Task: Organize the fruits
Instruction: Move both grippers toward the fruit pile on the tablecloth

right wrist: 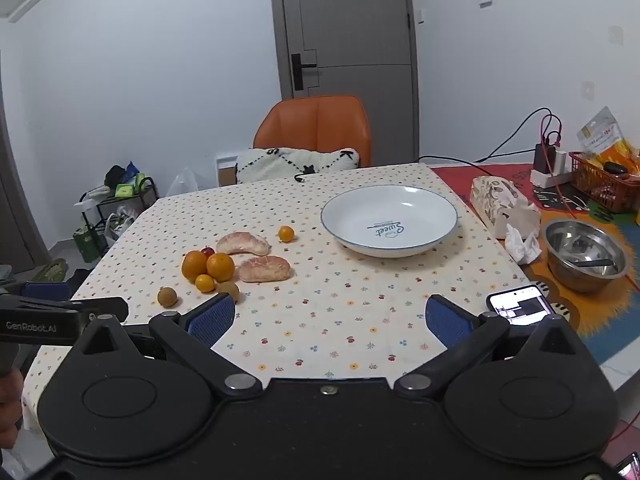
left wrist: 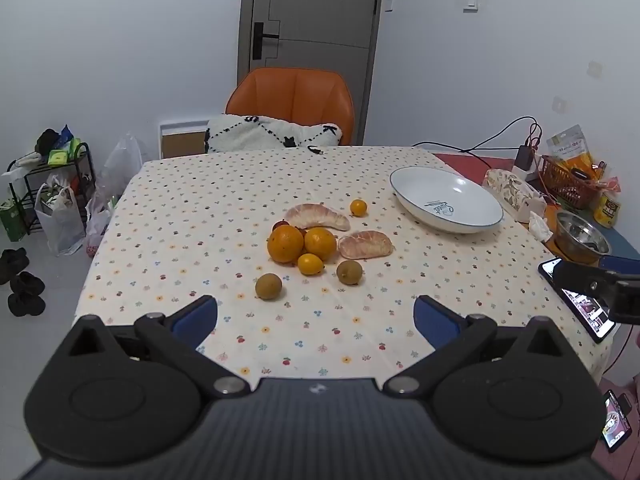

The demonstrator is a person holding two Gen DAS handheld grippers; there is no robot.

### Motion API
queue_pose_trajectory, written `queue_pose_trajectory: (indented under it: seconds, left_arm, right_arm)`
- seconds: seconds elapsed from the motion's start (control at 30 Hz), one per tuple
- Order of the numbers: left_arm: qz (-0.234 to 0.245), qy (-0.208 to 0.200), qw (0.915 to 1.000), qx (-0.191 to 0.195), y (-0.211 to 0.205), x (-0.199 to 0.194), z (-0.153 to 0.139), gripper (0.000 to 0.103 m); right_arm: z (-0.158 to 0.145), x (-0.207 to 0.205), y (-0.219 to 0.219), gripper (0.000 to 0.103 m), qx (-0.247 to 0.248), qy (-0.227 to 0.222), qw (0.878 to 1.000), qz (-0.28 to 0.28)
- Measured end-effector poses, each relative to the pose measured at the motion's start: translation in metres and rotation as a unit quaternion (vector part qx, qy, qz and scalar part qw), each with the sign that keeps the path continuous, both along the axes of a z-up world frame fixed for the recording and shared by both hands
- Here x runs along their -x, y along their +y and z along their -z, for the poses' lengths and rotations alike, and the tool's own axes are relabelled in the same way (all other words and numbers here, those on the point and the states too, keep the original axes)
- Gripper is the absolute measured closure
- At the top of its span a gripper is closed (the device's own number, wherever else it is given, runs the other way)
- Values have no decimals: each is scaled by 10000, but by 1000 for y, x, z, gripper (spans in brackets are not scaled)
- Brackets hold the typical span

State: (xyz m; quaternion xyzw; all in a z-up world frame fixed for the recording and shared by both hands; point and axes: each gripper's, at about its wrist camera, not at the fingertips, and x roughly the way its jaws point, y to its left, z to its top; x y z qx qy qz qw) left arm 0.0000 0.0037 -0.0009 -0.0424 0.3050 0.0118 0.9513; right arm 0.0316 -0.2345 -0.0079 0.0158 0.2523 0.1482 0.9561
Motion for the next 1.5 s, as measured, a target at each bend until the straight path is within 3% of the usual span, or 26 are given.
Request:
queue_pose_trajectory:
  seconds: [0.23,0.27,0.43,1.5]
  left_arm:
    - [-121,-16,9999,35,6,4,1,0]
    - [-124,0,9999,30,5,4,1,0]
    - [-107,-16,9999,-4,4,4,1,0]
    - [-88,-96,9999,-18,1,8,-6,0]
  right_arm:
    - [3,6,8,0,10,19,9999,-136]
    - [2,0,1,0,52,108,9999,69]
    - [4,-2,3,0,119,190,9997,70]
    - [3,1,10,0,156,189,9997,-50]
